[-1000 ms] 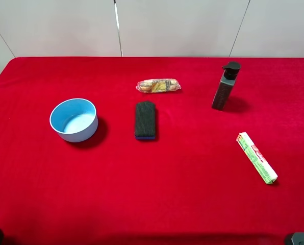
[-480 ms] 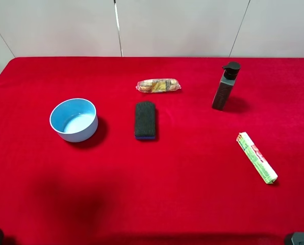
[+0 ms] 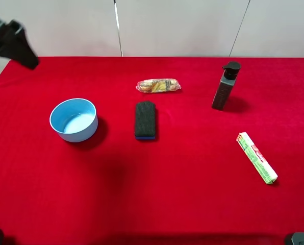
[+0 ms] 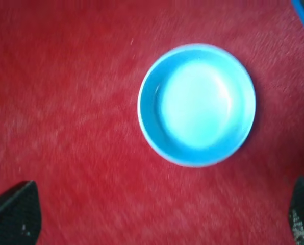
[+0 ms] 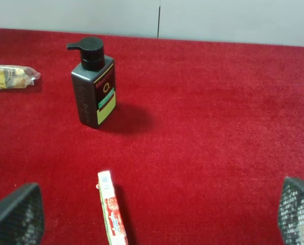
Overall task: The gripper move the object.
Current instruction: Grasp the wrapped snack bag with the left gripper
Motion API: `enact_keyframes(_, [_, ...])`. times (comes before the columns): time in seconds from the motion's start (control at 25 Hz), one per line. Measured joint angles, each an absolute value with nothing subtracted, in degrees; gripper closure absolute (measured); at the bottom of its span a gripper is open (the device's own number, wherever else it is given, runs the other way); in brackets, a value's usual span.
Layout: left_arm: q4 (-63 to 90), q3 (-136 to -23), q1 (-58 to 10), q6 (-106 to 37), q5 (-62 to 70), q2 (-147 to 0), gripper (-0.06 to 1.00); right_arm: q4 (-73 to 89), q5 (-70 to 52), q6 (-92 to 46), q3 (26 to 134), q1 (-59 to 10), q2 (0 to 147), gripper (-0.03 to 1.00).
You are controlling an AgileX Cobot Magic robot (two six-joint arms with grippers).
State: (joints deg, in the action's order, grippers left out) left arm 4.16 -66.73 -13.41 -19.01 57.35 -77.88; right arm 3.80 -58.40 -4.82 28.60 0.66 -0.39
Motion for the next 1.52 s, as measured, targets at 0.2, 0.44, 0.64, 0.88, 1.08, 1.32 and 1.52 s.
enact_keyframes(0.2, [4.2,-74.1,-16.0,-21.1,59.0,-85.8,-0.02,3.8,-58.4,-4.8,28.6,0.7,-0.4,0.27])
enact_keyframes(0.44, [4.2,-81.8,-19.6,-23.6,60.1,-95.3,-0.02,3.8,-58.4,-4.8,28.6,0.7,-0.4,0.27])
enact_keyframes(0.64, [4.2,-88.2,-22.5,-25.9,60.6,-102.7,-0.02,3.8,-58.4,-4.8,28.6,0.7,-0.4,0.27])
enact_keyframes(0.88, [4.4,-95.7,-25.4,-29.0,60.7,-110.7,-0.02,3.8,-58.4,-4.8,28.6,0.7,-0.4,0.27])
enact_keyframes(1.08, [4.7,-101.3,-27.0,-31.9,60.7,-116.6,-0.02,3.9,-58.4,-4.8,28.6,0.7,-0.4,0.27])
enact_keyframes(1.32, [8.5,-106.9,-28.0,-36.7,60.8,-123.0,-0.02,4.0,-58.4,-4.8,28.6,0.7,-0.4,0.27])
enact_keyframes(1.52, [9.4,-110.8,-29.2,-39.3,59.5,-127.6,-0.02,4.4,-58.4,-4.8,28.6,0.7,-0.4,0.27])
